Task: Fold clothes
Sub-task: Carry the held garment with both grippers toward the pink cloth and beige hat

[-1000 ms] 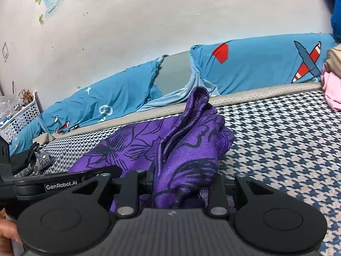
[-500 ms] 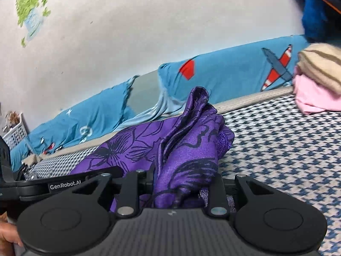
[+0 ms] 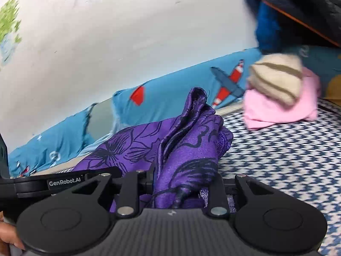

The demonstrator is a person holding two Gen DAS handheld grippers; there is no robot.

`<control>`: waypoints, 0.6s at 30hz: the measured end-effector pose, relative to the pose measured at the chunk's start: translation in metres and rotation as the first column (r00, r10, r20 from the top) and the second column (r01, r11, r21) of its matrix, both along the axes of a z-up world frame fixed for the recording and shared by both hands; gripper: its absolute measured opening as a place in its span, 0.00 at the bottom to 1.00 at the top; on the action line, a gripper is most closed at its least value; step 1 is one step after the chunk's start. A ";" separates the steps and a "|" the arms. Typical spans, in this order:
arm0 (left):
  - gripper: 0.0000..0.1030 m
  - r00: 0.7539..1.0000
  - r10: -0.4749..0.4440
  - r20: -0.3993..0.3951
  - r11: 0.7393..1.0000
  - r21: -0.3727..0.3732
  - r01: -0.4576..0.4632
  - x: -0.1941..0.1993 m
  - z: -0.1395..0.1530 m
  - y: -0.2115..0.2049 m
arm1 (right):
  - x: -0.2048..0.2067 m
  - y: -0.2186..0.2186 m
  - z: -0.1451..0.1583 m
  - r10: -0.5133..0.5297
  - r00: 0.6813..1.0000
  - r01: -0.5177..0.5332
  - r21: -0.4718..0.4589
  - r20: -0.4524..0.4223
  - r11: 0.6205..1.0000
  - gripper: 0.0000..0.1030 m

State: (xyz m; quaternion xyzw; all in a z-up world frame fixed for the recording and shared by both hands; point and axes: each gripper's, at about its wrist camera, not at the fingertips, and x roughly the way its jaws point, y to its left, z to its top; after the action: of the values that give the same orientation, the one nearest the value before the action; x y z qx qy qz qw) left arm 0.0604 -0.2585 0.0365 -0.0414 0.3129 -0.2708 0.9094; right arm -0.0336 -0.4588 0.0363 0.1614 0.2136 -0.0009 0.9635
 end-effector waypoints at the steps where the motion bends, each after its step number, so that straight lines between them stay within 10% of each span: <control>1: 0.36 1.000 -0.010 0.001 1.000 0.002 0.010 0.001 0.000 -0.007 | -0.001 -0.006 0.000 -0.013 1.000 0.013 0.001 0.001 1.000 0.26; 18: 0.37 0.988 -0.150 0.032 0.987 0.059 0.148 0.024 -0.008 -0.134 | -0.011 -0.102 -0.011 -0.226 0.974 0.226 0.041 0.006 0.973 0.26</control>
State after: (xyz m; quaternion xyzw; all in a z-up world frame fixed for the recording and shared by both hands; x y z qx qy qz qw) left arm 0.0844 -0.3922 0.0287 0.0126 0.3061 -0.3299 0.8929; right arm -0.0445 -0.5603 0.0255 0.2038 0.1886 -0.1053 0.9549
